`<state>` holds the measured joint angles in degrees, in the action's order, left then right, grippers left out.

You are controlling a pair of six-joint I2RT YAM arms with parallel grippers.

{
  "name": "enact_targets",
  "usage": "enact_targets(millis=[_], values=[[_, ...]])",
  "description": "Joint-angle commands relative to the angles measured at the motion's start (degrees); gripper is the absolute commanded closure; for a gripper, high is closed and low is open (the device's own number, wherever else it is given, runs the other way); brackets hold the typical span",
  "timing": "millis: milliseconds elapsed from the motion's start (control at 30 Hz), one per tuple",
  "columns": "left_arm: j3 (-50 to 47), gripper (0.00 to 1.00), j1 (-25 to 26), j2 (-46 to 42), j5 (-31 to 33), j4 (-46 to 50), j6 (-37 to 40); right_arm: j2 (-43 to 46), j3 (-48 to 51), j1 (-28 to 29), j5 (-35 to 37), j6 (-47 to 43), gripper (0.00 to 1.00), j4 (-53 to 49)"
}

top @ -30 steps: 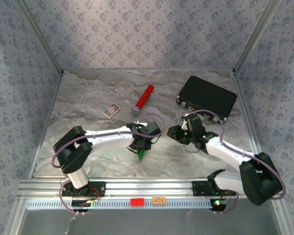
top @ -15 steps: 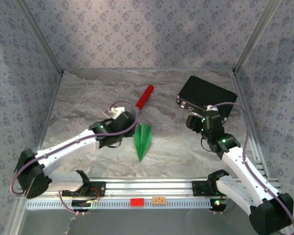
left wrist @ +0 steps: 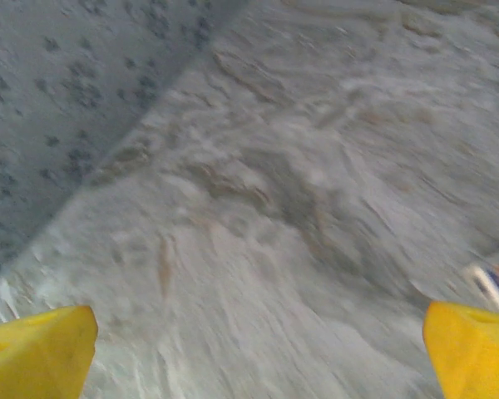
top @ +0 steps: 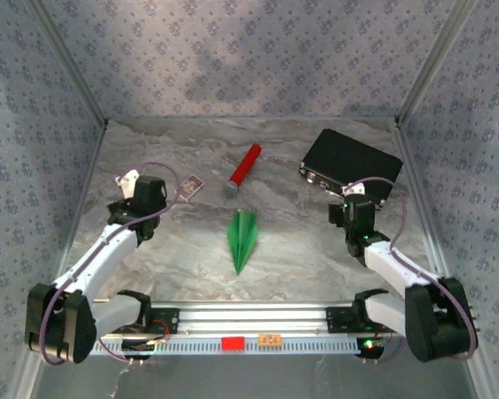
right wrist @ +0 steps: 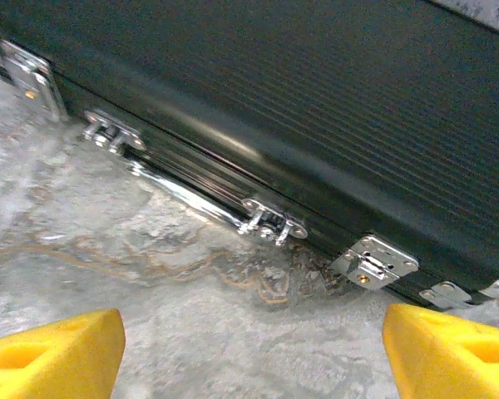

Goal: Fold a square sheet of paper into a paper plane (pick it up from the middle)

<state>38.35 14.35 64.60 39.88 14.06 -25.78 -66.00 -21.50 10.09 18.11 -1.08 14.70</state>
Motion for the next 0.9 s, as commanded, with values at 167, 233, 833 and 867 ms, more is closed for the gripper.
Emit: enact_targets(millis=[167,233,833,867], values=[[-9.6,0.0,-2.8,12.5,-1.4,-38.4,20.7,-10.9,1.9,-6.4,-16.0,-7.1,0.18,27.5],[-12.3,0.0,-3.6,15.8,-6.1,-49.0,24.3,-13.4,3.4,-7.8,-18.9,-6.9,0.18,31.9],[-16.3,0.0,-14.0,23.2,-25.1,-63.7,21.3,-21.1,-0.9,-11.3,-13.4,-0.2,0.01,31.6],[-16.2,0.0,-13.9,23.1,-25.2,-63.4,21.3,-21.2,-0.9,-11.3,-13.4,-0.3,0.01,31.9]])
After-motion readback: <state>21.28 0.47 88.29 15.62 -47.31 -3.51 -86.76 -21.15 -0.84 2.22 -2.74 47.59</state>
